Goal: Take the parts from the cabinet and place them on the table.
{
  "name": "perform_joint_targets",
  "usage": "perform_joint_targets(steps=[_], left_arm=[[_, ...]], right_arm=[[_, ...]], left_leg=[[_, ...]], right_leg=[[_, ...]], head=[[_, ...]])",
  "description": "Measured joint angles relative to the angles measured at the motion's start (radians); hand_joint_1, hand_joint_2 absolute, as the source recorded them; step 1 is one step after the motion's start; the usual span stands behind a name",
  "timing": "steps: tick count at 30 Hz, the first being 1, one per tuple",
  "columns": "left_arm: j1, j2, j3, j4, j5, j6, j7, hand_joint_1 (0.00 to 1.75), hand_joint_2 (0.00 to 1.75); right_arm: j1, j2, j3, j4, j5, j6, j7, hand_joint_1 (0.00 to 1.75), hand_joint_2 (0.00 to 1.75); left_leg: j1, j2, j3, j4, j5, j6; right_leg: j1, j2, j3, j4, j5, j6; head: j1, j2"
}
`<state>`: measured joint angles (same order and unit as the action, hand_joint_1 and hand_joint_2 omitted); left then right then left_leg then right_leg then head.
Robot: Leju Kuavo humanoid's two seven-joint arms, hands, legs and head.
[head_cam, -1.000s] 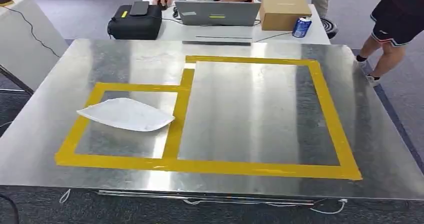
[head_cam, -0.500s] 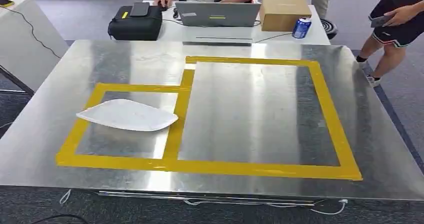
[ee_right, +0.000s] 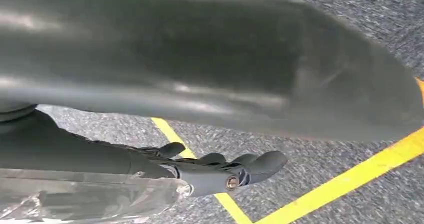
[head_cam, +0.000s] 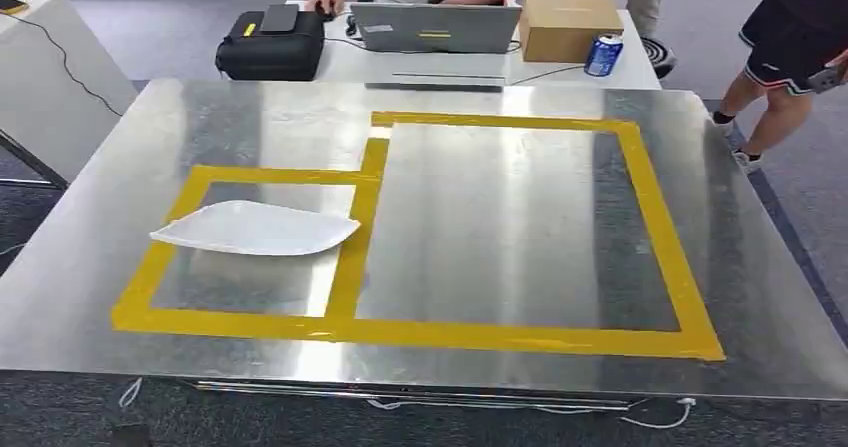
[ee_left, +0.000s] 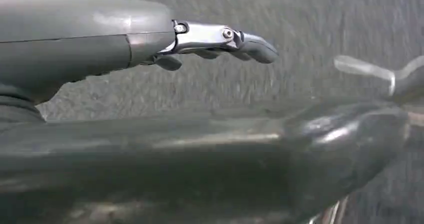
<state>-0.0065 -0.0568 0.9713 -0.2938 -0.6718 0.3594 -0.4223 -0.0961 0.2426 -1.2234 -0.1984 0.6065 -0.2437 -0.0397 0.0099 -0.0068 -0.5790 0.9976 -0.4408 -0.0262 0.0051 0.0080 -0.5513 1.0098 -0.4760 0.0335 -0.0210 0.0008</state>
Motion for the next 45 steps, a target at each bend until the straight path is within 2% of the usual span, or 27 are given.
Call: perform_joint_targets(steps=[1,3,5,8,10,11,13,14,15,16,19,20,22,24,25,27,29,30,31,34,35,36,39,40,42,44,45], left_arm=[[0.000,-0.003,-0.005,0.007,0.002,-0.009,-0.002,0.00,0.00],[0.000,-0.007,-0.019,0.016,-0.006,-0.047,0.000,0.00,0.00],[-0.002,-0.012,-0.033,0.024,-0.026,-0.075,0.008,0.00,0.00],[-0.003,-0.013,-0.050,0.034,-0.034,-0.090,0.014,0.00,0.00],[-0.003,-0.013,-0.056,0.041,-0.039,-0.125,0.022,0.00,0.00],[-0.003,-0.013,-0.060,0.044,-0.039,-0.149,0.037,0.00,0.00],[-0.003,-0.013,-0.060,0.050,-0.035,-0.199,0.082,0.00,0.00],[-0.003,-0.008,-0.060,0.050,-0.033,-0.213,0.110,0.00,0.00],[-0.004,0.000,-0.060,0.052,-0.035,-0.218,0.139,0.00,0.00],[-0.004,-0.003,-0.060,0.054,-0.036,-0.223,0.159,0.00,0.00],[-0.001,-0.005,-0.057,0.058,-0.025,-0.227,0.210,0.00,0.00],[-0.001,-0.005,-0.056,0.059,-0.021,-0.225,0.218,0.00,0.00],[-0.003,-0.006,-0.055,0.060,-0.021,-0.230,0.224,0.00,0.00],[-0.006,-0.002,-0.051,0.060,-0.019,-0.239,0.224,0.00,0.00],[-0.006,0.001,-0.049,0.060,-0.019,-0.241,0.225,0.00,0.00],[-0.007,0.006,-0.048,0.060,-0.021,-0.245,0.225,0.00,0.00],[-0.012,0.010,-0.048,0.060,-0.030,-0.246,0.225,0.00,0.00],[-0.020,0.010,-0.048,0.060,-0.036,-0.246,0.224,0.00,0.00],[-0.022,0.010,-0.048,0.060,-0.042,-0.246,0.220,0.00,0.00],[-0.010,0.009,-0.048,0.060,-0.054,-0.245,0.214,0.00,0.00],[-0.011,0.006,-0.048,0.060,-0.064,-0.245,0.213,0.00,0.00],[-0.011,0.007,-0.050,0.060,-0.073,-0.245,0.212,0.00,0.00],[-0.010,0.007,-0.051,0.061,-0.081,-0.243,0.211,0.00,0.00],[-0.010,0.006,-0.051,0.061,-0.081,-0.243,0.211,0.00,0.00],[-0.010,0.005,-0.051,0.061,-0.081,-0.243,0.211,0.00,0.00],[-0.010,0.005,-0.051,0.061,-0.082,-0.239,0.208,0.00,0.00],[-0.010,0.004,-0.051,0.061,-0.085,-0.235,0.208,0.00,0.00]], right_arm=[[0.000,0.000,0.000,0.000,0.001,-0.001,0.002,0.00,0.00],[-0.001,0.002,0.000,0.000,0.006,-0.010,0.010,0.00,0.00],[-0.001,0.001,0.000,0.000,0.010,-0.016,0.012,0.00,0.00],[-0.002,0.001,0.001,0.000,0.013,-0.020,0.014,0.00,0.00],[-0.001,0.001,0.001,0.000,0.017,-0.030,0.013,0.00,0.00],[-0.001,0.000,0.001,0.000,0.021,-0.036,0.011,0.00,0.00],[-0.003,0.000,0.002,0.000,0.033,-0.040,0.008,0.00,0.00],[-0.005,0.000,0.003,0.000,0.041,-0.042,0.006,0.00,0.00],[-0.005,0.003,0.005,0.000,0.047,-0.045,0.004,0.00,0.00],[-0.004,0.003,0.008,0.000,0.053,-0.052,-0.002,0.00,0.00],[-0.004,0.003,0.012,0.000,0.060,-0.065,-0.014,0.00,0.00],[-0.004,0.003,0.013,-0.001,0.061,-0.066,-0.017,0.00,0.00],[-0.003,0.003,0.014,-0.001,0.069,-0.066,-0.021,0.00,0.00],[-0.002,0.001,0.021,-0.001,0.078,-0.061,-0.021,0.00,0.00],[-0.002,0.001,0.022,-0.001,0.079,-0.061,-0.021,0.00,0.00],[-0.002,0.000,0.029,-0.001,0.081,-0.059,-0.020,0.00,0.00],[-0.002,0.000,0.033,-0.001,0.087,-0.059,-0.017,0.00,0.00],[-0.001,0.000,0.035,-0.001,0.090,-0.060,-0.015,0.00,0.00],[-0.001,-0.001,0.037,-0.001,0.095,-0.061,-0.011,0.00,0.00],[0.002,-0.002,0.037,-0.001,0.098,-0.062,-0.005,0.00,0.00],[0.004,-0.002,0.037,-0.001,0.100,-0.063,-0.006,0.00,0.00],[0.005,-0.003,0.037,-0.001,0.102,-0.063,-0.006,0.00,0.00],[0.005,-0.005,0.038,-0.001,0.105,-0.063,-0.006,0.00,0.00],[0.005,-0.006,0.038,-0.001,0.105,-0.063,-0.006,0.00,0.00],[0.007,-0.006,0.039,-0.001,0.105,-0.063,-0.006,0.00,0.00],[0.003,-0.007,0.044,-0.001,0.105,-0.062,-0.006,0.00,0.00],[-0.001,-0.008,0.045,-0.002,0.107,-0.061,-0.006,0.00,0.00]], left_leg=[[0.000,0.000,0.000,0.000,0.000,0.000],[-0.004,0.000,0.007,-0.015,0.008,0.026],[0.007,0.003,0.030,-0.062,0.032,0.031],[0.008,0.006,0.029,-0.063,0.037,0.031],[0.011,0.006,0.026,-0.061,0.040,0.024],[0.015,0.005,0.024,-0.059,0.040,0.018],[0.028,0.003,0.016,-0.043,0.038,-0.003],[0.028,0.002,0.009,-0.030,0.035,-0.016],[0.024,-0.003,0.004,-0.018,0.031,-0.025],[0.021,-0.002,0.003,-0.020,0.035,-0.029],[0.029,-0.003,-0.007,-0.022,0.048,-0.044],[0.029,0.002,-0.020,-0.001,0.014,-0.043],[0.023,0.003,-0.075,0.138,-0.095,-0.040],[0.021,0.003,-0.122,0.286,-0.169,-0.036],[0.020,0.003,-0.115,0.297,-0.170,-0.032],[0.016,0.003,-0.036,0.197,-0.124,-0.022],[0.015,0.003,0.092,0.019,-0.081,-0.012],[0.009,0.004,0.110,-0.031,-0.092,-0.014],[0.008,0.000,0.099,-0.020,-0.083,-0.013],[0.002,0.003,0.088,-0.021,-0.060,0.010],[0.005,0.008,0.079,-0.023,-0.048,0.018],[0.005,0.008,0.068,-0.023,-0.039,0.028],[-0.003,0.010,0.027,-0.021,-0.006,0.034],[-0.006,0.010,0.013,-0.020,0.004,0.034],[-0.010,0.010,-0.012,-0.020,0.026,0.034],[-0.012,0.008,-0.032,-0.019,0.045,0.029],[-0.015,0.007,-0.038,-0.017,0.053,0.023]], right_leg=[[0.000,0.000,0.002,0.000,0.000,0.000],[-0.004,0.001,0.013,-0.023,0.014,0.021],[-0.002,-0.001,0.006,-0.004,-0.010,0.024],[-0.012,0.000,-0.091,0.216,-0.129,0.035],[-0.020,-0.001,-0.111,0.266,-0.130,0.044],[-0.025,-0.001,-0.086,0.221,-0.099,0.049],[-0.040,-0.001,0.016,0.034,-0.014,0.069],[-0.044,0.004,0.036,-0.009,-0.026,0.080],[-0.041,0.019,0.026,-0.004,-0.016,0.055],[-0.040,0.017,0.022,0.008,-0.018,0.035],[-0.036,0.014,-0.006,0.020,-0.002,0.003],[-0.036,0.011,-0.005,0.020,0.005,-0.007],[-0.032,0.008,-0.027,0.020,0.021,-0.017],[-0.026,0.003,-0.052,0.021,0.037,-0.020],[-0.023,0.002,-0.063,0.021,0.046,-0.019],[-0.022,0.003,-0.082,0.021,0.062,-0.013],[-0.022,0.003,-0.094,0.021,0.079,-0.003],[-0.012,0.002,-0.104,0.029,0.084,0.006],[-0.017,-0.001,-0.105,0.022,0.094,0.012],[-0.024,0.001,-0.100,0.002,0.125,0.032],[-0.027,0.000,-0.108,0.011,0.101,0.035],[-0.027,-0.003,-0.124,0.053,0.041,0.037],[-0.024,-0.002,-0.180,0.288,-0.116,0.043],[-0.022,-0.002,-0.176,0.323,-0.119,0.041],[-0.016,-0.002,-0.106,0.272,-0.062,0.032],[-0.007,-0.002,0.034,0.090,-0.024,0.014],[0.000,-0.003,0.098,-0.004,-0.060,0.007]], head=[[0.000,0.000],[-0.002,0.000],[0.003,0.000],[0.007,0.000],[0.006,0.000],[0.006,0.000],[0.006,0.000],[0.011,0.000],[0.015,0.000],[0.002,0.000],[-0.001,0.000],[-0.002,0.000],[-0.007,0.000],[-0.008,0.000],[-0.008,0.000],[-0.008,0.000],[-0.009,0.000],[-0.010,0.000],[-0.006,0.000],[-0.009,0.000],[-0.007,0.000],[-0.004,0.000],[0.001,0.000],[0.000,0.000],[0.000,0.000],[0.000,0.000],[0.000,0.000]])
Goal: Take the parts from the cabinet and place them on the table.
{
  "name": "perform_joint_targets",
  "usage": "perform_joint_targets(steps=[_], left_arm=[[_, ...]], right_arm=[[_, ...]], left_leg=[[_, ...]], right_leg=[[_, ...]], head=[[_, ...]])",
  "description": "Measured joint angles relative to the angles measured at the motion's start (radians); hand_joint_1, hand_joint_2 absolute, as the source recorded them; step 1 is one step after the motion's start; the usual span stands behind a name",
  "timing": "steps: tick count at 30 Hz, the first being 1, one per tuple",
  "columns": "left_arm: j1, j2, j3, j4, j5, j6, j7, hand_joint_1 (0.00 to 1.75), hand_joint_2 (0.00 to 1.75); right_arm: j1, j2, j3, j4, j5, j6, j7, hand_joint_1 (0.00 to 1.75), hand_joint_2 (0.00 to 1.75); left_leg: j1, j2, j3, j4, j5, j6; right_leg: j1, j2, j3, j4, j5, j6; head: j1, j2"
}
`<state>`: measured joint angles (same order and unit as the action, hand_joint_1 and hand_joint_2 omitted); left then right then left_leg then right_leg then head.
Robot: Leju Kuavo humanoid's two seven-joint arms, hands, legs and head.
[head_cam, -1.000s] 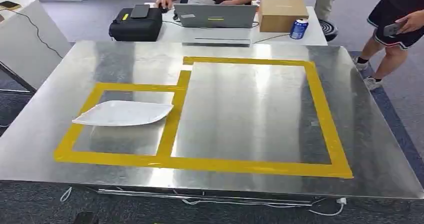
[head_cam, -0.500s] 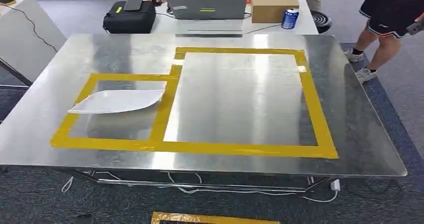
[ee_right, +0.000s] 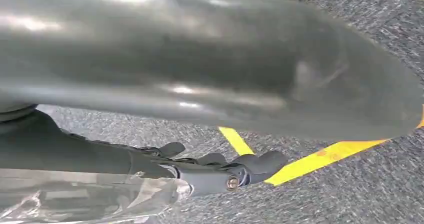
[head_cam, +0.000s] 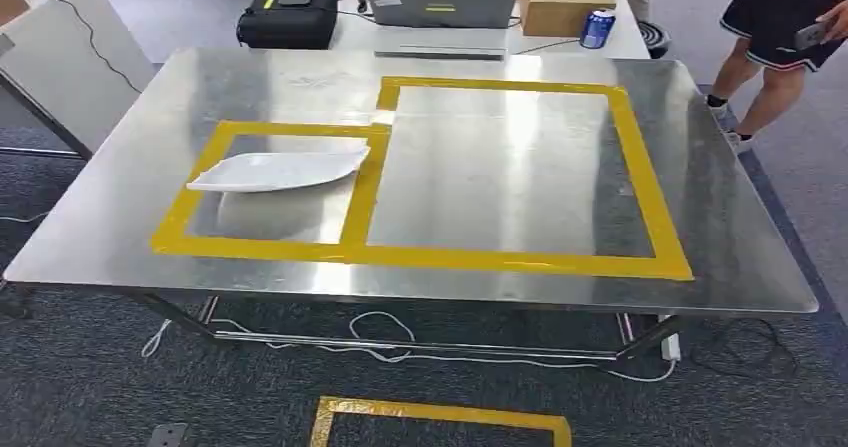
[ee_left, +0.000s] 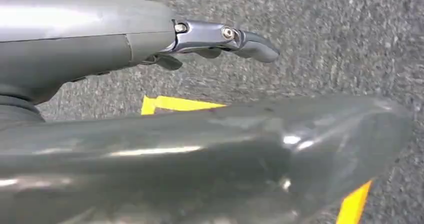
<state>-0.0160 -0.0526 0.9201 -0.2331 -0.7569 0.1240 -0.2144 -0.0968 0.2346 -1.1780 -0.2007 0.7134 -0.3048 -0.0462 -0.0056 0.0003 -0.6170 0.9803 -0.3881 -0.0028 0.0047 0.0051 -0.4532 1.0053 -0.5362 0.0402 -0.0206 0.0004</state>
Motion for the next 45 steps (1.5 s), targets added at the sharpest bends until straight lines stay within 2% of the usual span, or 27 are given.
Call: perform_joint_targets(steps=[2,5,8,9,10,12,14,15,16,17,19,20,21,23,25,27,29,31,33,35,36,37,39,40,41,43,45], left_arm=[[0.000,0.000,0.000,0.000,-0.006,0.006,0.005,0.00,0.00],[0.003,0.002,0.000,0.000,-0.004,0.006,0.005,0.00,0.00],[0.005,-0.001,0.002,0.001,0.020,-0.008,-0.023,0.00,0.00],[0.004,0.000,0.006,0.001,0.025,-0.016,-0.040,0.00,0.00],[0.003,0.000,0.008,0.001,0.024,-0.019,-0.048,0.00,0.00],[0.003,0.002,0.009,0.001,0.022,-0.019,-0.038,0.00,0.00],[0.002,0.003,0.010,0.001,0.022,-0.019,-0.030,0.00,0.00],[-0.001,0.002,0.010,0.002,0.022,-0.019,-0.029,0.00,0.00],[-0.004,0.002,0.010,0.001,0.022,-0.019,-0.029,0.00,0.00],[-0.006,0.002,0.011,0.002,0.022,-0.019,-0.028,0.00,0.00],[-0.003,0.002,0.011,0.002,0.021,-0.019,-0.027,0.00,0.00],[-0.001,0.001,0.011,0.002,0.021,-0.020,-0.027,0.00,0.00],[-0.002,0.001,0.011,0.002,0.021,-0.020,-0.025,0.00,0.00],[-0.002,0.003,0.011,0.002,0.021,-0.019,-0.025,0.00,0.00],[-0.002,0.003,0.012,0.002,0.021,-0.019,-0.017,0.00,0.00],[-0.001,0.003,0.014,0.002,0.021,-0.018,-0.002,0.00,0.00],[-0.002,0.002,0.016,0.002,0.020,-0.021,0.006,0.00,0.00],[-0.002,0.001,0.017,0.002,0.021,-0.029,0.005,0.00,0.00],[-0.003,-0.001,0.034,0.002,0.068,-0.051,-0.017,0.00,0.00],[-0.003,-0.001,0.068,0.002,0.097,-0.071,-0.035,0.00,0.00],[-0.001,-0.002,0.077,0.002,0.085,-0.071,-0.040,0.00,0.00],[0.004,-0.004,0.077,0.002,0.072,-0.070,-0.040,0.00,0.00],[0.002,-0.005,0.081,0.002,0.066,-0.068,-0.040,0.00,0.00],[0.001,-0.005,0.085,0.002,0.066,-0.067,-0.040,0.00,0.00],[0.001,-0.005,0.086,0.002,0.063,-0.066,-0.038,0.00,0.00],[0.001,-0.006,0.087,0.002,0.057,-0.064,-0.024,0.00,0.00],[-0.002,-0.007,0.090,0.002,0.056,-0.064,-0.016,0.00,0.00]], right_arm=[[-0.001,0.000,0.003,0.000,0.001,0.007,0.002,0.00,0.00],[0.003,-0.002,0.006,0.000,0.001,0.016,0.004,0.00,0.00],[0.006,-0.002,0.007,-0.001,-0.003,0.037,0.007,0.00,0.00],[0.007,-0.002,0.007,-0.001,-0.005,0.047,0.008,0.00,0.00],[0.008,-0.003,0.007,-0.001,-0.005,0.056,0.013,0.00,0.00],[0.009,-0.003,0.007,-0.001,-0.003,0.064,0.025,0.00,0.00],[0.009,-0.003,0.007,-0.001,-0.001,0.067,0.028,0.00,0.00],[0.008,-0.005,0.007,-0.002,0.000,0.068,0.031,0.00,0.00],[0.009,-0.006,0.007,-0.003,0.000,0.069,0.033,0.00,0.00],[0.009,-0.006,0.007,-0.003,0.000,0.069,0.034,0.00,0.00],[0.011,-0.008,0.007,-0.003,0.000,0.069,0.034,0.00,0.00],[0.014,-0.008,0.007,-0.003,0.000,0.069,0.034,0.00,0.00],[0.015,-0.008,0.007,-0.003,0.000,0.069,0.035,0.00,0.00],[0.015,-0.008,0.007,-0.003,0.000,0.069,0.035,0.00,0.00],[0.014,-0.009,0.007,-0.003,0.000,0.070,0.035,0.00,0.00],[0.014,-0.009,0.007,-0.003,0.000,0.074,0.034,0.00,0.00],[0.012,-0.009,0.007,-0.003,0.003,0.076,0.033,0.00,0.00],[0.006,-0.010,0.009,-0.004,0.006,0.082,0.026,0.00,0.00],[0.009,-0.010,0.012,-0.003,0.004,0.117,-0.016,0.00,0.00],[0.014,-0.010,0.013,-0.003,0.003,0.127,-0.026,0.00,0.00],[0.014,-0.011,0.013,-0.003,0.004,0.127,-0.029,0.00,0.00],[0.014,-0.011,0.014,-0.003,0.007,0.127,-0.029,0.00,0.00],[0.016,-0.011,0.015,-0.003,0.013,0.129,-0.035,0.00,0.00],[0.016,-0.011,0.015,-0.003,0.017,0.130,-0.039,0.00,0.00],[0.017,-0.012,0.016,-0.003,0.023,0.131,-0.041,0.00,0.00],[0.019,-0.012,0.018,-0.003,0.032,0.132,-0.042,0.00,0.00],[0.020,-0.012,0.022,-0.003,0.039,0.131,-0.041,0.00,0.00]], left_leg=[[0.001,0.002,0.000,-0.001,0.018,-0.010],[0.007,0.000,-0.007,0.000,0.024,-0.029],[0.010,-0.001,-0.053,0.158,-0.165,-0.044],[0.011,-0.001,-0.068,0.228,-0.204,-0.047],[0.013,0.000,-0.073,0.284,-0.211,-0.051],[0.018,0.000,-0.027,0.268,-0.144,-0.055],[0.024,0.000,0.085,0.125,-0.091,-0.061],[0.029,-0.001,0.152,0.038,-0.111,-0.066],[0.023,-0.006,0.189,-0.030,-0.137,-0.057],[0.022,-0.006,0.176,-0.027,-0.140,-0.038],[0.016,-0.004,0.164,-0.018,-0.130,-0.021],[0.020,0.003,0.151,-0.020,-0.116,-0.005],[0.018,0.003,0.142,-0.020,-0.108,0.003],[0.015,0.003,0.112,-0.019,-0.083,0.013],[0.009,0.004,0.081,-0.018,-0.058,0.015],[0.004,0.003,0.050,-0.017,-0.034,0.014],[0.002,0.003,0.022,-0.015,-0.012,0.010],[-0.002,0.002,0.008,-0.012,0.006,0.000],[0.003,0.004,0.004,-0.016,0.029,-0.009],[0.002,0.003,-0.003,-0.024,0.046,-0.022],[0.005,0.001,-0.012,-0.014,0.013,-0.029],[0.006,0.001,-0.026,0.037,-0.055,-0.034],[0.008,0.001,-0.069,0.190,-0.165,-0.041],[0.008,0.001,-0.083,0.257,-0.191,-0.044],[0.009,0.001,-0.081,0.290,-0.185,-0.046],[0.012,0.001,-0.020,0.234,-0.113,-0.047],[0.016,0.001,0.100,0.070,-0.072,-0.046]], right_leg=[[0.002,0.001,0.005,-0.033,0.003,-0.003],[-0.003,-0.009,-0.014,-0.036,0.031,-0.029],[-0.003,-0.007,-0.055,-0.036,0.071,-0.039],[-0.003,-0.008,-0.070,-0.035,0.083,-0.038],[-0.003,-0.009,-0.090,-0.033,0.098,-0.036],[-0.006,-0.010,-0.124,-0.029,0.120,-0.028],[-0.014,-0.009,-0.156,-0.016,0.137,-0.016],[-0.009,-0.009,-0.166,-0.008,0.143,-0.008],[-0.008,-0.009,-0.176,0.001,0.150,-0.001],[-0.007,-0.010,-0.177,0.000,0.162,0.005],[-0.012,-0.010,-0.179,-0.007,0.181,0.015],[-0.016,-0.008,-0.186,-0.002,0.171,0.022],[-0.016,-0.009,-0.198,0.015,0.134,0.024],[-0.015,-0.008,-0.238,0.157,-0.001,0.029],[-0.014,-0.008,-0.261,0.297,-0.061,0.029],[-0.012,-0.008,-0.216,0.294,-0.008,0.022],[-0.006,-0.008,-0.097,0.146,0.051,0.007],[0.003,-0.008,0.034,-0.040,0.008,-0.005],[0.006,-0.007,0.020,-0.052,0.012,-0.002],[0.002,-0.010,0.003,-0.059,0.035,-0.021],[0.000,-0.012,-0.003,-0.058,0.046,-0.026],[0.000,-0.012,-0.013,-0.058,0.058,-0.037],[0.000,-0.011,-0.042,-0.055,0.080,-0.039],[0.000,-0.012,-0.059,-0.051,0.090,-0.038],[0.000,-0.012,-0.077,-0.050,0.101,-0.037],[-0.002,-0.012,-0.109,-0.045,0.121,-0.029],[-0.004,-0.011,-0.128,-0.035,0.131,-0.019]], head=[[-0.001,0.000],[0.005,0.000],[-0.007,0.000],[-0.007,0.000],[-0.008,0.000],[-0.008,0.000],[-0.008,0.000],[-0.010,0.000],[-0.013,0.000],[-0.010,0.000],[-0.009,0.000],[-0.009,0.000],[-0.007,0.000],[-0.002,0.000],[-0.001,0.000],[-0.002,0.000],[-0.001,0.000],[0.000,0.000],[0.004,0.000],[0.004,0.000],[0.004,0.000],[-0.004,0.000],[-0.005,0.000],[-0.005,0.000],[-0.005,0.000],[-0.005,0.000],[-0.005,0.000]])
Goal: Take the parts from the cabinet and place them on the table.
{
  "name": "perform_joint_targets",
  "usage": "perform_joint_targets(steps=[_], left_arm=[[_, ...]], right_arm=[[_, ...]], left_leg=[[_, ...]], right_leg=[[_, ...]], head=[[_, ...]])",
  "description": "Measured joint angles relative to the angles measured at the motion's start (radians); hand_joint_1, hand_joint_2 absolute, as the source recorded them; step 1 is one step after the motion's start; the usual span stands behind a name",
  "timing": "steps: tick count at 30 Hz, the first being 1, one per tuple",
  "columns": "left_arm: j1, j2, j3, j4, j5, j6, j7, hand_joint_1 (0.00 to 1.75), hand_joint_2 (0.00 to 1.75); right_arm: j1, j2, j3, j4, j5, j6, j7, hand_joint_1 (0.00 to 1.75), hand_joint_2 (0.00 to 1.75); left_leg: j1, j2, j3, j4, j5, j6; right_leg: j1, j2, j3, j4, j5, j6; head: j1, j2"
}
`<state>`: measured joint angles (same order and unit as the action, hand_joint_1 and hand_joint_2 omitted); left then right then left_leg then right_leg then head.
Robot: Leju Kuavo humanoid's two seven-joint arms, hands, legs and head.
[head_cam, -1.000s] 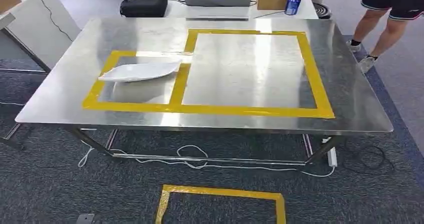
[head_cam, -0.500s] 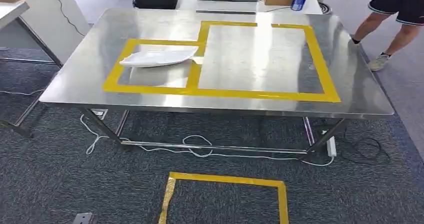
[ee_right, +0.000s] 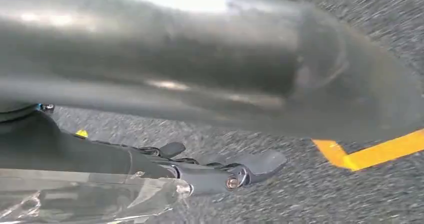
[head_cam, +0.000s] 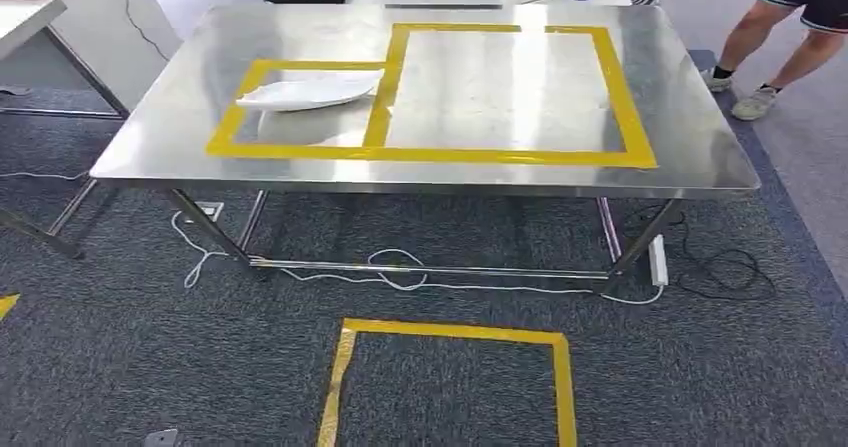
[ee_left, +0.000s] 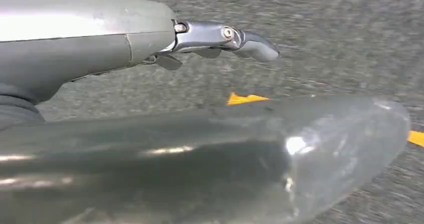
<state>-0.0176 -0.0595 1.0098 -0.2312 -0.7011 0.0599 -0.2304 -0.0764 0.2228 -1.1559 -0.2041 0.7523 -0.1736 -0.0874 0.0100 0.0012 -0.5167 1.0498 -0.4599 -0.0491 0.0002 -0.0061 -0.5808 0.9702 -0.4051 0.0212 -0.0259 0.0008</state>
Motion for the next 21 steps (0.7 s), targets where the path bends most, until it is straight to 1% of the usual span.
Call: perform_joint_targets(steps=[1,2,4,5,6,7,8,9,10,11,12,13,14,15,16,17,18,19,20,21], left_arm=[[-0.002,-0.002,0.001,0.000,0.000,0.000,0.001,0.00,0.00],[-0.003,-0.002,0.003,0.000,0.000,0.000,0.003,0.00,0.00],[-0.003,-0.003,0.010,0.000,0.000,0.000,0.005,0.00,0.00],[-0.002,-0.003,0.012,0.000,0.000,0.000,0.006,0.00,0.00],[-0.003,-0.005,0.014,0.000,-0.001,0.000,0.008,0.00,0.00],[-0.004,-0.005,0.016,0.000,-0.003,0.000,0.010,0.00,0.00],[-0.004,-0.004,0.019,0.000,-0.007,0.000,0.010,0.00,0.00],[-0.005,-0.004,0.021,0.000,-0.010,-0.001,0.010,0.00,0.00],[-0.006,-0.003,0.021,0.000,-0.011,-0.002,0.009,0.00,0.00],[-0.006,-0.003,0.021,0.000,-0.015,-0.003,0.009,0.00,0.00],[-0.007,-0.003,0.021,0.000,-0.018,-0.004,0.009,0.00,0.00],[-0.007,-0.004,0.021,0.000,-0.021,-0.004,0.009,0.00,0.00],[-0.007,-0.004,0.021,0.000,-0.022,-0.005,0.009,0.00,0.00],[-0.007,-0.004,0.021,0.000,-0.023,-0.005,0.009,0.00,0.00],[-0.007,-0.004,0.021,0.000,-0.023,-0.005,0.009,0.00,0.00],[-0.006,-0.004,0.021,0.000,-0.024,-0.005,0.008,0.00,0.00],[-0.007,-0.004,0.021,0.000,-0.024,-0.005,0.008,0.00,0.00],[-0.010,-0.004,0.021,0.000,-0.025,-0.005,0.007,0.00,0.00],[-0.010,-0.004,0.021,0.000,-0.025,-0.005,0.007,0.00,0.00],[-0.007,-0.001,0.023,0.000,-0.025,-0.005,0.007,0.00,0.00]], right_arm=[[0.000,-0.001,0.002,0.000,0.003,-0.001,0.000,0.00,0.00],[-0.001,-0.001,0.005,0.000,0.007,-0.002,0.000,0.00,0.00],[0.001,-0.002,0.011,0.000,0.013,-0.002,0.001,0.00,0.00],[0.003,-0.002,0.012,0.000,0.014,-0.002,0.002,0.00,0.00],[0.003,-0.005,0.012,0.000,0.015,-0.002,0.003,0.00,0.00],[0.005,-0.005,0.013,0.000,0.015,-0.003,0.003,0.00,0.00],[0.006,-0.005,0.013,0.000,0.016,-0.004,0.003,0.00,0.00],[0.006,-0.007,0.013,0.000,0.016,-0.005,0.004,0.00,0.00],[0.006,-0.007,0.013,0.000,0.016,-0.006,0.005,0.00,0.00],[0.006,-0.008,0.014,0.000,0.016,-0.006,0.006,0.00,0.00],[0.006,-0.008,0.014,0.000,0.016,-0.006,0.006,0.00,0.00],[0.006,-0.008,0.015,0.000,0.016,-0.007,0.006,0.00,0.00],[0.005,-0.008,0.016,0.000,0.017,-0.008,0.006,0.00,0.00],[0.003,-0.008,0.017,0.000,0.017,-0.008,0.006,0.00,0.00],[-0.001,-0.008,0.018,0.000,0.018,-0.008,0.006,0.00,0.00],[-0.004,-0.008,0.018,0.000,0.019,-0.008,0.006,0.00,0.00],[-0.002,-0.008,0.018,0.000,0.019,-0.008,0.006,0.00,0.00],[-0.002,-0.008,0.018,0.000,0.020,-0.009,0.006,0.00,0.00],[-0.001,-0.009,0.019,0.000,0.022,-0.009,0.006,0.00,0.00],[0.000,-0.008,0.019,0.000,0.023,-0.009,0.006,0.00,0.00]], left_leg=[[-0.002,-0.001,0.047,-0.072,-0.012,0.002],[-0.004,-0.004,0.057,-0.100,-0.027,0.015],[-0.006,-0.004,0.047,-0.100,-0.029,0.018],[-0.002,-0.003,0.036,-0.102,-0.023,0.026],[0.001,0.001,0.029,-0.103,-0.016,0.038],[0.001,0.001,0.021,-0.103,-0.009,0.049],[-0.001,0.002,0.014,-0.103,-0.002,0.056],[-0.002,0.003,0.005,-0.101,0.007,0.058],[-0.004,0.003,-0.005,-0.100,0.015,0.058],[-0.006,0.003,-0.016,-0.098,0.023,0.059],[-0.007,0.003,-0.029,-0.096,0.032,0.059],[-0.008,0.003,-0.045,-0.091,0.042,0.057],[-0.008,0.002,-0.058,-0.088,0.050,0.055],[-0.008,0.001,-0.068,-0.083,0.058,0.052],[-0.010,0.001,-0.074,-0.082,0.065,0.046],[-0.012,0.001,-0.076,-0.081,0.071,0.041],[-0.011,0.001,-0.074,-0.085,0.082,0.036],[-0.009,0.001,-0.079,-0.085,0.092,0.030],[-0.009,0.000,-0.083,-0.085,0.100,0.023],[-0.007,-0.001,-0.091,-0.081,0.094,0.018]], right_leg=[[0.006,-0.001,-0.011,0.007,0.003,0.005],[0.006,-0.002,-0.016,0.011,0.012,0.011],[0.005,-0.002,-0.025,0.011,0.028,0.021],[0.007,-0.001,-0.033,0.011,0.033,0.026],[0.004,0.002,-0.046,0.022,0.010,0.031],[0.004,0.002,-0.061,0.062,-0.042,0.037],[0.001,0.002,-0.080,0.137,-0.103,0.042],[0.001,0.002,-0.102,0.228,-0.157,0.044],[0.001,0.002,-0.115,0.297,-0.186,0.046],[0.001,0.002,-0.115,0.333,-0.189,0.045],[0.001,0.002,-0.095,0.329,-0.166,0.043],[0.001,0.002,-0.052,0.281,-0.121,0.040],[0.001,0.002,0.002,0.208,-0.085,0.036],[0.001,0.003,0.070,0.113,-0.072,0.032],[0.002,0.005,0.121,0.028,-0.111,0.030],[0.004,0.008,0.148,-0.014,-0.114,0.025],[0.006,0.010,0.130,-0.005,-0.106,0.021],[0.009,0.011,0.123,0.001,-0.103,0.014],[0.009,0.010,0.115,0.002,-0.095,0.003],[0.002,0.005,0.104,-0.004,-0.080,-0.008]], head=[[0.000,0.000],[0.002,0.000],[0.003,0.000],[0.001,0.000],[0.002,0.000],[0.006,0.000],[0.010,0.000],[0.011,0.000],[0.011,0.000],[0.011,0.000],[0.012,0.000],[0.011,0.000],[0.012,0.000],[0.011,0.000],[0.012,0.000],[0.010,0.000],[0.009,0.000],[0.015,0.000],[0.015,0.000],[0.014,0.000]])
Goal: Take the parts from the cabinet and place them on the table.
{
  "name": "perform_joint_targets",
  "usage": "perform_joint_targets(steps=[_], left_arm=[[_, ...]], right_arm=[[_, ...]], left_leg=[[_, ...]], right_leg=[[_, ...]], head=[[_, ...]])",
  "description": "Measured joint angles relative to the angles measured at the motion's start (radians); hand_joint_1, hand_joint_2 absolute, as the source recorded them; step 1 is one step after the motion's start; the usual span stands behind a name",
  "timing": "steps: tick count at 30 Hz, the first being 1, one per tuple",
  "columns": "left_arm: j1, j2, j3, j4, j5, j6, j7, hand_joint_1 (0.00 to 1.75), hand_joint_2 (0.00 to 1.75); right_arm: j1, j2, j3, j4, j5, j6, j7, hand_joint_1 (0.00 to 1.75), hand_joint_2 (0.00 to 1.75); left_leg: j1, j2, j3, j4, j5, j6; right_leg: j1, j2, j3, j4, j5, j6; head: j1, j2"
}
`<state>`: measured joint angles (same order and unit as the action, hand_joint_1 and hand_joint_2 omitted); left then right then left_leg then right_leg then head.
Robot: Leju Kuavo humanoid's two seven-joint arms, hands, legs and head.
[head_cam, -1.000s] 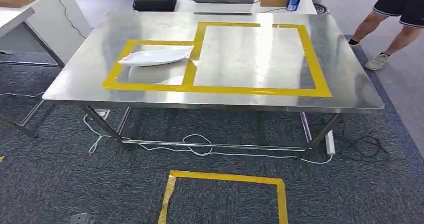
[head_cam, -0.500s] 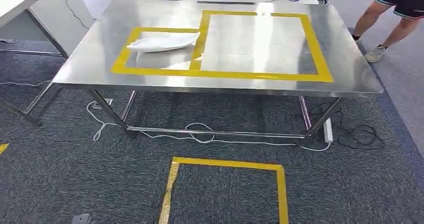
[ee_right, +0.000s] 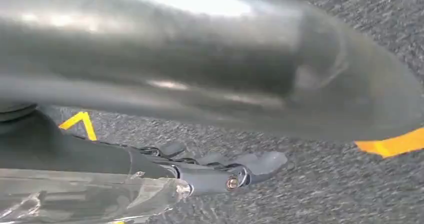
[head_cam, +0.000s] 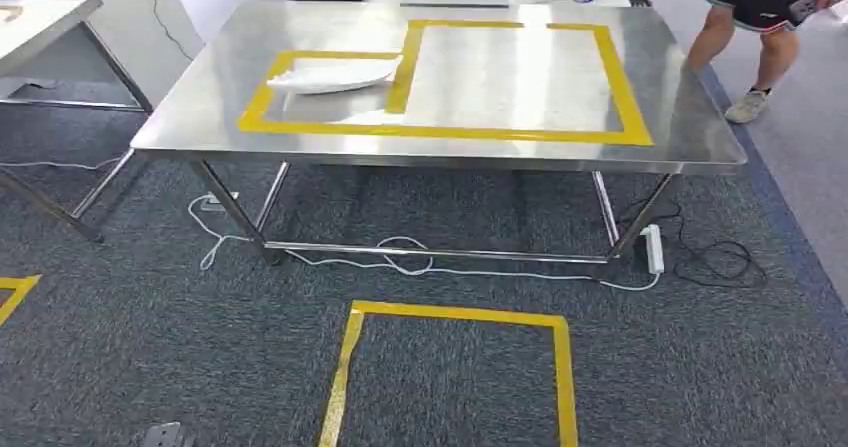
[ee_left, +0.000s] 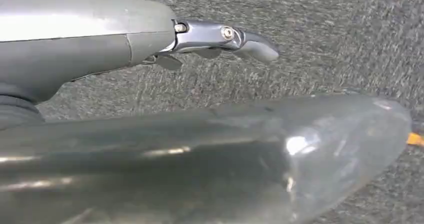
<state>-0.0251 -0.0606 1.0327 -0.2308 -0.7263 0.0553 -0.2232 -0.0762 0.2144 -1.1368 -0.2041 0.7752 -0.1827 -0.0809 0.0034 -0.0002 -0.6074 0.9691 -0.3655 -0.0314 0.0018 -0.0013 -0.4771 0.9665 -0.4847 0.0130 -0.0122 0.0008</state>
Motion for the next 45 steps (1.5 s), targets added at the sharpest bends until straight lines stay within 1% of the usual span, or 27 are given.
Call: perform_joint_targets(steps=[1,3,4,5,7,9,11,15,16,17,19,20,21,23,24,25,26,27,30,31,34,35,36,37,39,41,45], left_arm=[[0.002,0.000,0.001,0.000,0.000,0.000,0.000,0.00,0.00],[0.003,-0.002,0.001,0.000,0.000,0.000,0.001,0.00,0.00],[0.001,-0.002,0.002,0.000,0.000,0.000,0.001,0.00,0.00],[0.000,-0.002,0.002,0.000,0.000,0.000,0.001,0.00,0.00],[-0.001,-0.001,0.002,0.000,0.000,0.000,0.001,0.00,0.00],[-0.003,-0.001,0.002,0.000,-0.001,0.000,0.001,0.00,0.00],[-0.010,-0.001,0.002,0.000,-0.004,0.000,0.000,0.00,0.00],[-0.004,-0.003,0.002,0.001,-0.006,-0.001,0.000,0.00,0.00],[-0.005,-0.004,0.002,0.001,-0.006,-0.002,0.000,0.00,0.00],[-0.005,-0.003,0.002,0.001,-0.007,-0.002,0.000,0.00,0.00],[-0.005,-0.002,0.003,0.001,-0.007,-0.002,0.000,0.00,0.00],[-0.004,-0.002,0.003,0.001,-0.007,-0.003,0.000,0.00,0.00],[-0.004,-0.002,0.003,0.001,-0.007,-0.005,-0.003,0.00,0.00],[-0.005,-0.002,0.003,0.001,-0.006,-0.010,-0.008,0.00,0.00],[-0.005,-0.002,0.004,0.001,-0.006,-0.013,-0.011,0.00,0.00],[-0.006,-0.002,0.004,0.001,-0.006,-0.014,-0.011,0.00,0.00],[-0.006,-0.002,0.004,0.001,-0.006,-0.015,-0.014,0.00,0.00],[-0.005,-0.003,0.004,0.001,-0.007,-0.015,-0.020,0.00,0.00],[-0.009,-0.018,0.004,0.001,-0.010,0.004,-0.031,0.00,0.00],[-0.008,-0.020,0.004,0.001,-0.010,0.007,-0.032,0.00,0.00],[-0.008,-0.034,0.004,0.001,-0.012,0.010,-0.031,0.00,0.00],[-0.009,-0.035,0.005,0.001,-0.013,0.012,-0.030,0.00,0.00],[-0.009,-0.035,0.006,0.001,-0.013,0.013,-0.026,0.00,0.00],[-0.010,-0.035,0.006,0.001,-0.016,0.015,-0.019,0.00,0.00],[-0.010,-0.034,0.008,0.001,-0.016,0.016,-0.013,0.00,0.00],[-0.010,-0.034,0.013,0.001,-0.017,0.017,-0.010,0.00,0.00],[-0.013,-0.040,0.016,0.001,-0.019,0.020,0.016,0.00,0.00]], right_arm=[[-0.001,0.000,0.000,0.000,0.002,0.000,0.000,0.00,0.00],[0.001,0.000,0.000,0.000,0.006,0.000,0.000,0.00,0.00],[0.001,0.000,0.000,0.000,0.006,-0.001,0.000,0.00,0.00],[0.001,0.000,0.000,0.000,0.008,-0.001,0.000,0.00,0.00],[0.001,0.000,0.001,0.000,0.008,-0.001,0.000,0.00,0.00],[0.000,0.000,0.001,0.000,0.008,-0.001,0.000,0.00,0.00],[-0.001,0.000,0.002,0.000,0.009,-0.002,-0.001,0.00,0.00],[0.006,0.000,0.002,0.000,0.009,-0.002,0.000,0.00,0.00],[0.008,0.000,0.002,0.000,0.008,-0.002,0.000,0.00,0.00],[0.009,0.000,0.002,0.000,0.008,-0.003,0.000,0.00,0.00],[0.007,0.000,0.002,0.000,0.008,-0.003,-0.001,0.00,0.00],[0.005,0.000,0.002,0.000,0.008,-0.003,-0.001,0.00,0.00],[0.005,0.000,0.002,0.000,0.008,-0.003,-0.001,0.00,0.00],[0.006,0.000,0.002,0.000,0.005,0.000,0.000,0.00,0.00],[0.006,0.000,0.002,0.000,0.002,0.001,0.000,0.00,0.00],[0.003,0.000,0.002,0.000,0.000,0.002,0.000,0.00,0.00],[-0.002,0.000,0.002,0.000,-0.002,0.003,0.000,0.00,0.00],[-0.005,0.000,0.002,0.000,-0.004,0.004,0.000,0.00,0.00],[-0.001,0.000,0.001,0.000,-0.019,0.004,0.008,0.00,0.00],[-0.001,0.000,0.000,0.000,-0.022,0.004,0.010,0.00,0.00],[0.001,0.000,-0.002,0.000,-0.022,0.014,0.013,0.00,0.00],[0.001,0.000,-0.002,0.000,-0.018,0.019,0.013,0.00,0.00],[0.002,0.000,-0.001,0.000,-0.015,0.024,0.014,0.00,0.00],[0.003,0.000,-0.001,0.000,-0.010,0.026,0.015,0.00,0.00],[0.005,0.000,-0.002,0.000,-0.006,0.029,0.015,0.00,0.00],[0.003,0.000,-0.002,0.000,-0.005,0.031,0.015,0.00,0.00],[0.005,-0.002,-0.001,0.000,0.003,0.034,0.015,0.00,0.00]], left_leg=[[-0.001,0.000,-0.010,0.023,-0.056,-0.005],[0.001,0.000,-0.045,0.159,-0.197,-0.011],[0.001,0.000,-0.059,0.234,-0.239,-0.013],[0.001,0.000,-0.063,0.287,-0.247,-0.014],[0.001,0.000,-0.025,0.288,-0.180,-0.014],[0.002,0.000,0.081,0.162,-0.116,-0.011],[0.002,-0.002,0.218,-0.037,-0.168,-0.004],[0.000,0.004,0.186,-0.033,-0.148,0.031],[0.000,0.006,0.174,-0.032,-0.135,0.037],[0.000,0.007,0.159,-0.032,-0.121,0.045],[-0.002,0.006,0.123,-0.031,-0.091,0.047],[-0.003,0.006,0.104,-0.030,-0.076,0.046],[-0.003,0.006,0.084,-0.028,-0.061,0.045],[-0.004,0.007,0.045,-0.025,-0.032,0.041],[-0.004,0.006,0.028,-0.022,-0.020,0.038],[-0.004,0.005,0.017,-0.018,-0.007,0.034],[-0.007,0.004,0.008,-0.016,0.002,0.028],[-0.008,0.004,0.006,-0.015,0.004,0.023],[-0.002,0.005,0.000,-0.021,0.029,0.000],[0.001,0.003,-0.008,-0.010,0.004,-0.004],[0.003,0.003,-0.076,0.187,-0.182,-0.016],[0.002,0.003,-0.096,0.265,-0.208,-0.018],[0.003,0.003,-0.100,0.304,-0.201,-0.019],[0.003,0.003,-0.082,0.298,-0.173,-0.018],[0.005,-0.005,0.016,0.169,-0.117,-0.015],[0.009,-0.071,0.141,-0.005,-0.113,-0.009],[0.006,-0.040,0.126,-0.011,-0.118,0.024]], right_leg=[[0.001,0.000,-0.014,0.000,0.012,-0.007],[0.001,0.000,-0.043,0.002,0.040,-0.014],[0.002,-0.001,-0.061,0.003,0.055,-0.014],[0.002,-0.002,-0.080,0.005,0.068,-0.012],[0.002,-0.004,-0.119,0.010,0.095,-0.011],[0.001,-0.003,-0.158,0.018,0.121,-0.004],[0.008,-0.001,-0.175,0.028,0.140,0.006],[0.004,-0.001,-0.185,0.014,0.188,0.025],[0.002,-0.002,-0.191,0.032,0.138,0.032],[0.001,-0.001,-0.207,0.085,0.059,0.038],[0.000,-0.001,-0.232,0.245,-0.064,0.045],[0.000,-0.001,-0.238,0.315,-0.085,0.046],[0.000,-0.001,-0.230,0.350,-0.067,0.045],[0.000,-0.001,-0.158,0.305,0.020,0.040],[0.000,-0.001,-0.092,0.228,0.046,0.036],[0.000,0.000,-0.012,0.123,0.025,0.032],[0.004,0.000,0.057,0.013,-0.027,0.028],[0.005,0.000,0.064,-0.031,-0.047,0.025],[0.008,-0.002,0.042,-0.021,-0.024,-0.001],[0.006,-0.004,0.033,-0.021,-0.013,-0.007],[0.006,0.005,-0.007,-0.020,0.021,-0.016],[0.006,0.010,-0.020,-0.018,0.031,-0.015],[0.006,0.016,-0.031,-0.016,0.041,-0.014],[0.006,0.025,-0.045,-0.012,0.050,-0.011],[0.004,0.043,-0.064,-0.007,0.062,-0.003],[0.008,0.062,-0.083,0.008,0.069,0.008],[0.004,0.097,-0.112,0.017,0.088,0.031]], head=[[-0.003,0.000],[-0.011,0.000],[-0.010,0.000],[-0.011,0.000],[-0.011,0.000],[-0.011,0.000],[-0.011,0.000],[-0.010,0.000],[-0.010,0.000],[-0.003,0.000],[0.001,0.000],[0.002,0.000],[0.002,0.000],[0.002,0.000],[0.002,0.000],[0.002,0.000],[0.002,0.000],[-0.001,0.000],[0.001,0.000],[0.000,0.000],[-0.004,0.000],[-0.005,0.000],[-0.005,0.000],[-0.005,0.000],[-0.005,0.000],[-0.006,0.000],[-0.006,0.000]])
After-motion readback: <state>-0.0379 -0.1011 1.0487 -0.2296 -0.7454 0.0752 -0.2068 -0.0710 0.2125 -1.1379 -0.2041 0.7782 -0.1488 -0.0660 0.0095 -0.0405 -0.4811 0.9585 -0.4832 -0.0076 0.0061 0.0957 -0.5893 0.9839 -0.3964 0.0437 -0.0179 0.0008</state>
